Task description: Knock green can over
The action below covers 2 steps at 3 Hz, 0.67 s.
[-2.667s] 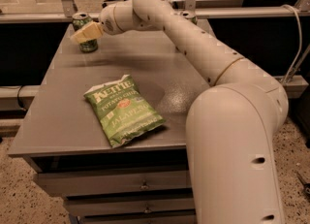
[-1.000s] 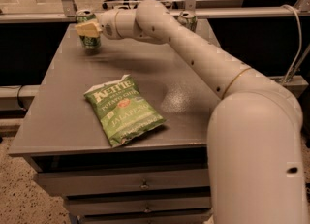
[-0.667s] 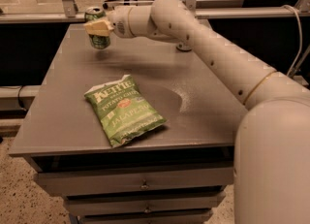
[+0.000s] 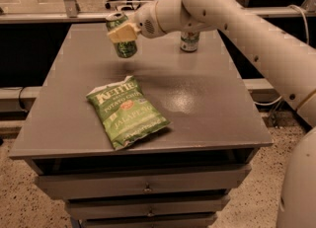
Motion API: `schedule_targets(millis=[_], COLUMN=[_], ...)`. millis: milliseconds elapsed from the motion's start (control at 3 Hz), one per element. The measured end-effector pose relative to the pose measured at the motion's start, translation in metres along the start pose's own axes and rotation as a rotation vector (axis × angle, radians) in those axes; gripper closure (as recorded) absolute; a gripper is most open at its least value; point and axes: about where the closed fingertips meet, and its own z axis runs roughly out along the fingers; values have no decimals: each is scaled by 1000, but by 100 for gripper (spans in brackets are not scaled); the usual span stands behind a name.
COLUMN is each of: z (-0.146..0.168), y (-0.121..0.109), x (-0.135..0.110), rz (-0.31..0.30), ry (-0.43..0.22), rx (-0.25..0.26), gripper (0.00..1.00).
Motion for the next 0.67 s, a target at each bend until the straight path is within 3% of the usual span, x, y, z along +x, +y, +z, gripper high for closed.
schedule_targets(millis=[667], z=[-60], y=[-3], x=[28], rz=[-120], ry=[335], rx=[16], gripper=[100])
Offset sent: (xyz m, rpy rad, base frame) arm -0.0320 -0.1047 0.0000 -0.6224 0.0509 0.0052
